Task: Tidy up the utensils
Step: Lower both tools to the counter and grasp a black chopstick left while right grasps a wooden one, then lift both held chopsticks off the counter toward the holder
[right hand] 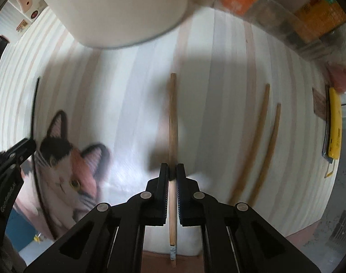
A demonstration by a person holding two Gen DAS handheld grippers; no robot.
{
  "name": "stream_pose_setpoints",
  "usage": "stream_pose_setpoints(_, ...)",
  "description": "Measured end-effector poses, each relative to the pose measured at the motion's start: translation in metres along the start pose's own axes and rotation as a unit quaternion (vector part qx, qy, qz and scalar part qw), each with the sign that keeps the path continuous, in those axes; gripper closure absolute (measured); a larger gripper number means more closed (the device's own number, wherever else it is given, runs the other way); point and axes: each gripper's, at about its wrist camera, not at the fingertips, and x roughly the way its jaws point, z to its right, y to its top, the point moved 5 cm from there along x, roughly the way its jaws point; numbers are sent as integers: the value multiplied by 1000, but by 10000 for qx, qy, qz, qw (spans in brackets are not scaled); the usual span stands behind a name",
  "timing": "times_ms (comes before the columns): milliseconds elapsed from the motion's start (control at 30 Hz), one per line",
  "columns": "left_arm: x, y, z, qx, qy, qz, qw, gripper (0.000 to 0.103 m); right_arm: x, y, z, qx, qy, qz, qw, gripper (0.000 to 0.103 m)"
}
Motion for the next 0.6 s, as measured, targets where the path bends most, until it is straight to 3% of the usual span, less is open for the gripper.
stream_pose_setpoints(433,12,-3,18,162,-51,-96,9998,99,-7,-17,22,500,344,-157,9980,95)
stream_pose_setpoints(533,13,1,23,146,-51,-105,9998,99,-3,-4,41,747,417,-171,9962,96)
stream_pose_setpoints(600,12,1,27,121,-89,-128,9998,99,-1,-3,48,1138,810,-236,9899,96)
